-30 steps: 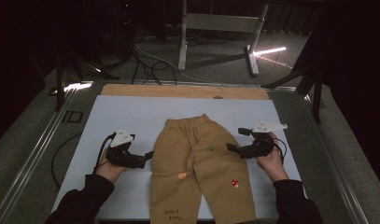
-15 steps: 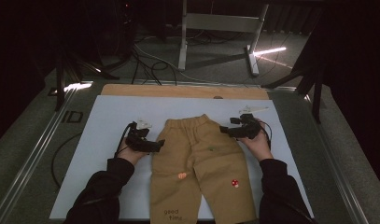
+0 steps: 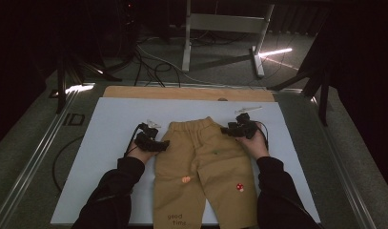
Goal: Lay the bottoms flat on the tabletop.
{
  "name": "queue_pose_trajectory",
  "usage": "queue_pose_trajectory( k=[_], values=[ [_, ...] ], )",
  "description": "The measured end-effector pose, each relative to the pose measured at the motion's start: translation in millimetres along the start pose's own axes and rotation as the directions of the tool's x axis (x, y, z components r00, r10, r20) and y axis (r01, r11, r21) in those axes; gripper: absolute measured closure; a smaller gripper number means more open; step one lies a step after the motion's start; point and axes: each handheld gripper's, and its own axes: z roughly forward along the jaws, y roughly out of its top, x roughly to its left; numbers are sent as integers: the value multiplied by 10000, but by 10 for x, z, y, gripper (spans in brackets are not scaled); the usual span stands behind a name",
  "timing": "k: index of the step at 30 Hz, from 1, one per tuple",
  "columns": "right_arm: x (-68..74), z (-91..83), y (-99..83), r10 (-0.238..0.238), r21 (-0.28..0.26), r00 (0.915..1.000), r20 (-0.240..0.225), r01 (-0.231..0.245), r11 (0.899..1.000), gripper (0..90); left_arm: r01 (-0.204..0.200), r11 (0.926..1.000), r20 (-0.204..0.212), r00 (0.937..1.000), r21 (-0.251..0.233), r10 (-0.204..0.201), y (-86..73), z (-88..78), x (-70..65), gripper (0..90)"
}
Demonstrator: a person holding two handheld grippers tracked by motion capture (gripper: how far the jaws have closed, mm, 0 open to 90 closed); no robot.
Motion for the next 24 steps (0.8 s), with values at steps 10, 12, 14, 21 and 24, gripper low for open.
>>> queue_pose_trajectory(
  k=[10,12,14,21,24],
  values=[
    [95,79,20,-279,324,9996,-35,280,9991,837,348,9988,110,9993,-358,-345,-25,8,-2,791],
    [97,62,20,-81,221,9999,-101,83,9997,866,327,9985,236,9992,-432,-317,-30,16,0,853],
    [116,43,19,36,144,10000,-58,-36,9999,874,224,9990,194,9996,-381,-217,-16,20,-18,892],
    [136,-33,50,-165,-38,9999,27,166,9999,880,121,9988,87,9999,-480,-117,36,10,9,900],
    [124,-44,52,-89,-66,10000,22,89,9999,881,-117,9992,-84,9999,-391,114,107,4,39,900]
  ],
)
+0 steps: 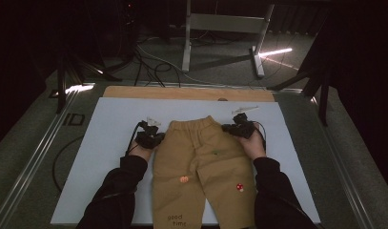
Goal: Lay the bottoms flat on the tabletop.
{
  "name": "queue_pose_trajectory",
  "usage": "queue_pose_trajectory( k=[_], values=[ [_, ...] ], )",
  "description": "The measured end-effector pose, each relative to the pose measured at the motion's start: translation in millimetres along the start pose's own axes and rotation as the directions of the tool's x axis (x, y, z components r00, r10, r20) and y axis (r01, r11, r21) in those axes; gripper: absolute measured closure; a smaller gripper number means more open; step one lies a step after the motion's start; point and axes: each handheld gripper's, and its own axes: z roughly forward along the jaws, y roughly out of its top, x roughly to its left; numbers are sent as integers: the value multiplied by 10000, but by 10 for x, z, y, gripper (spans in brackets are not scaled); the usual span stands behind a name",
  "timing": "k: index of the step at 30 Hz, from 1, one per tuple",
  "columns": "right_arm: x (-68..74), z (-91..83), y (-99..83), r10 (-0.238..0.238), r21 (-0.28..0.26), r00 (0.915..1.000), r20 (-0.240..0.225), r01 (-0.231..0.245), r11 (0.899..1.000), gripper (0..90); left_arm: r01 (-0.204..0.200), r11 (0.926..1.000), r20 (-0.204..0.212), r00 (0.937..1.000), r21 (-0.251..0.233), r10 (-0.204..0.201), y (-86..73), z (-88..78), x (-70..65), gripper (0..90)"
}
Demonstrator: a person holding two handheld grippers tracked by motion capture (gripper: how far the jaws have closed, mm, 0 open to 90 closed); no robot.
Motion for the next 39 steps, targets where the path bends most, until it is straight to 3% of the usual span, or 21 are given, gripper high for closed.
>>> queue_pose_trajectory(
  k=[9,14,21,28,30,32,35,36,37,38,39],
  values=[
    [-59,10,-9,328,-118,9990,316,-324,9994,882,-1118,9936,-427,9927,175,1124,309,40,69,900],
    [-69,7,62,310,-248,9971,700,-293,9993,882,-1166,9929,-748,9902,230,1180,458,116,118,900],
    [-125,-11,151,802,-820,9898,1179,-708,9941,882,-1733,9849,-962,9803,15,1727,635,189,185,900],
    [-204,-3,242,742,-896,9840,1618,-602,9942,882,-1754,9814,-907,9816,-775,1682,760,258,259,900],
    [-242,-16,274,990,-1121,9797,1741,-802,9905,881,-1670,9818,-946,9828,-900,1585,785,277,277,900],
    [-292,-33,314,1211,-1178,9766,1777,-1011,9879,881,-1815,9799,-1056,9793,-826,1725,802,312,269,900],
    [-327,-33,394,1266,-1319,9743,1863,-1028,9859,875,-1765,9793,-1095,9801,-990,1656,828,338,280,900],
    [-336,-27,411,1311,-1323,9718,1961,-1062,9855,852,-1628,9806,-1013,9832,-1093,1520,827,351,290,899],
    [-352,-25,418,1446,-1430,9692,1991,-1173,9828,757,-1327,9849,-775,9892,-1115,1246,817,375,301,880],
    [-384,-26,417,1674,-1640,9755,1428,-1434,9760,616,-991,9894,-487,9943,-1057,944,805,407,298,770],
    [-392,-21,428,1836,-1646,9732,1381,-1602,9733,557,-1016,9898,-492,9941,-1001,971,794,421,279,628]
  ],
)
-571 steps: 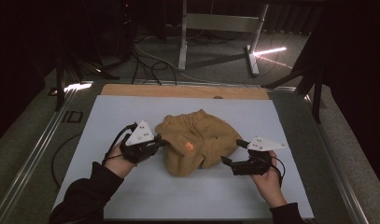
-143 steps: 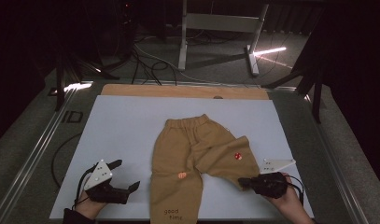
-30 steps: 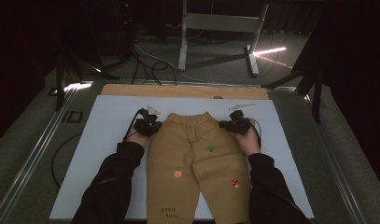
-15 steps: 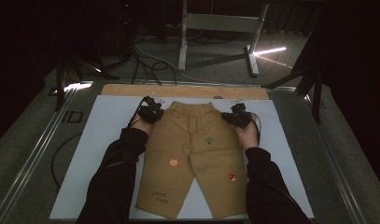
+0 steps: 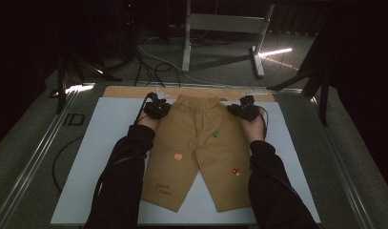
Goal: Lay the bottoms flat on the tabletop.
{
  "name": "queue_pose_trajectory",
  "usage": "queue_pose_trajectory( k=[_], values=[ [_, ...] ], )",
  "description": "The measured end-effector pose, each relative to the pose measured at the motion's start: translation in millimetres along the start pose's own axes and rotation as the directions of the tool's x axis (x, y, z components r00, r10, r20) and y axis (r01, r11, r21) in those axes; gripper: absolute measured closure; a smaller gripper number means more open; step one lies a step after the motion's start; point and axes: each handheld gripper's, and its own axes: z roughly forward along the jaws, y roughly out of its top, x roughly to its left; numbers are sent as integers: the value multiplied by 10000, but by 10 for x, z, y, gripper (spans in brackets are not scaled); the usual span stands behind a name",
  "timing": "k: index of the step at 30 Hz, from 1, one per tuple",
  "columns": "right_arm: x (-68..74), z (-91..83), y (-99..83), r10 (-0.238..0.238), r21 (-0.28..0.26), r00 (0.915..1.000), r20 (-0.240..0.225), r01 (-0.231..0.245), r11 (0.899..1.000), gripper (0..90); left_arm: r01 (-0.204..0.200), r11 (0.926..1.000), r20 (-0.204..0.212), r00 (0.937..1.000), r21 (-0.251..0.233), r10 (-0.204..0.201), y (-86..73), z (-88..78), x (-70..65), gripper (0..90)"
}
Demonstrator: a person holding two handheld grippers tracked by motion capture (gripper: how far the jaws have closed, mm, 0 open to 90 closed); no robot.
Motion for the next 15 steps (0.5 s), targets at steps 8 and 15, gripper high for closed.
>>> queue_pose_trajectory(
  k=[8,15],
  values=[
    [55,28,-51,-110,335,9984,-546,129,9994,164,344,9994,850,9958,26,-345,-13,-110,-46,136],
    [182,-66,-72,-616,291,9921,-1095,652,9975,98,346,9991,1501,9882,-252,-304,-44,-314,-44,12]
  ],
)
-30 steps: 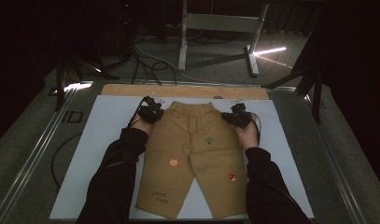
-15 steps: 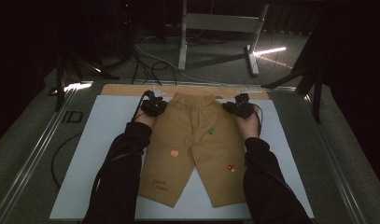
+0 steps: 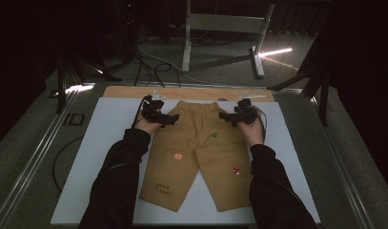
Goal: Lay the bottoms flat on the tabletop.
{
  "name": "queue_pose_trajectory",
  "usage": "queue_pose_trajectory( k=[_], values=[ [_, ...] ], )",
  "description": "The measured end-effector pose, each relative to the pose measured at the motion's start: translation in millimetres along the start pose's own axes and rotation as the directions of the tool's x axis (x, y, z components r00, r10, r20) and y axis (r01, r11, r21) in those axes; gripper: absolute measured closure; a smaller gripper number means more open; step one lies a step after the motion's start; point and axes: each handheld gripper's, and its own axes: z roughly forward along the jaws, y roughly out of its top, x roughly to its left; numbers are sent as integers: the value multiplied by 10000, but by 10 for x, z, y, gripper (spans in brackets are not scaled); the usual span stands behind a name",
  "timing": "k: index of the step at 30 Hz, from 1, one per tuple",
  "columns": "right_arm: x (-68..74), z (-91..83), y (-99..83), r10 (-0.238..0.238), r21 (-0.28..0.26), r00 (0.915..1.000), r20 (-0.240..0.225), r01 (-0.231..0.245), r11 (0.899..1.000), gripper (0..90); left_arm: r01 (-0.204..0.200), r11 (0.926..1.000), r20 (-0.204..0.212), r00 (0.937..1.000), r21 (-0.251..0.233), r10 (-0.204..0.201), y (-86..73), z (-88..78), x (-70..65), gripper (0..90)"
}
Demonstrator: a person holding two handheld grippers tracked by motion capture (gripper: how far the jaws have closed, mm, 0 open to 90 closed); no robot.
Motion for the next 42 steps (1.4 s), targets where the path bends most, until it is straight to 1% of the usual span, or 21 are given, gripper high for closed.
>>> queue_pose_trajectory(
  k=[3,4,5,6,10,11,14,16,17,19,20,26,27,30,32,34,36,38,39,41,42],
  values=[
    [86,-50,30,-378,-76,9988,-301,376,9993,96,-20,9999,281,9996,-113,23,-15,-76,-34,6],
    [116,-66,37,-441,-75,9982,-416,438,9990,95,8,10000,444,9990,-49,-6,-19,-92,-41,5],
    [143,-77,42,-578,-123,9963,-636,571,9983,96,-29,10000,500,9987,93,24,-19,-103,-54,4],
    [174,-87,48,-604,-127,9954,-738,597,9981,96,-117,9999,494,9987,66,113,-21,-124,-72,5],
    [303,-135,53,-1218,-223,9901,-693,1205,9925,92,-168,9999,843,9963,-15,169,-25,-202,-125,5],
    [328,-147,58,-1317,-234,9879,-820,1302,9912,83,-224,9997,884,9958,15,221,-25,-222,-139,4],
    [374,-168,59,-1427,-368,9866,-794,1401,9894,82,-178,9998,1059,9942,26,175,-30,-263,-164,3],
    [419,-190,49,-1468,-519,9840,-1005,1421,9885,82,-356,9993,1253,9915,98,341,-40,-329,-187,3],
    [442,-202,38,-1561,-581,9803,-1207,1500,9870,82,-375,9993,1312,9907,88,361,-48,-352,-198,3],
    [471,-217,26,-1647,-621,9786,-1238,1580,9855,82,-364,9993,1514,9879,116,343,-71,-383,-224,3],
    [494,-228,20,-1653,-646,9765,-1385,1577,9854,82,-430,9989,1515,9877,208,394,-80,-391,-233,3],
    [582,-331,3,-1836,-738,9709,-1538,1740,9820,82,-611,9979,1668,9844,228,565,-135,-496,-284,3],
    [594,-351,1,-2010,-676,9680,-1504,1928,9789,82,-601,9981,1687,9840,170,564,-140,-516,-288,3],
    [635,-395,-23,-2152,-703,9622,-1667,2061,9760,82,-529,9986,1752,9832,55,511,-155,-568,-305,3],
    [670,-419,-51,-2268,-695,9579,-1759,2177,9735,82,-722,9973,1730,9825,96,695,-162,-601,-320,3],
    [709,-439,-84,-2388,-761,9533,-1849,2284,9706,82,-627,9980,1825,9812,-64,628,-174,-641,-333,3],
    [745,-464,-121,-2474,-807,9487,-1969,2358,9684,82,-700,9975,1858,9801,-59,699,-190,-676,-341,3],
    [781,-491,-156,-2682,-926,9417,-2032,2542,9627,82,-740,9972,1869,9795,-113,748,-218,-712,-352,3],
    [797,-508,-173,-2757,-944,9401,-2004,2616,9606,82,-706,9974,1923,9787,-145,720,-237,-729,-355,3],
    [826,-529,-214,-2683,-1081,9381,-2189,2500,9622,83,-788,9968,1942,9778,-102,793,-278,-753,-367,3],
    [835,-543,-232,-2842,-1044,9351,-2116,2675,9579,83,-845,9964,1934,9775,-59,841,-298,-767,-370,3]
  ],
)
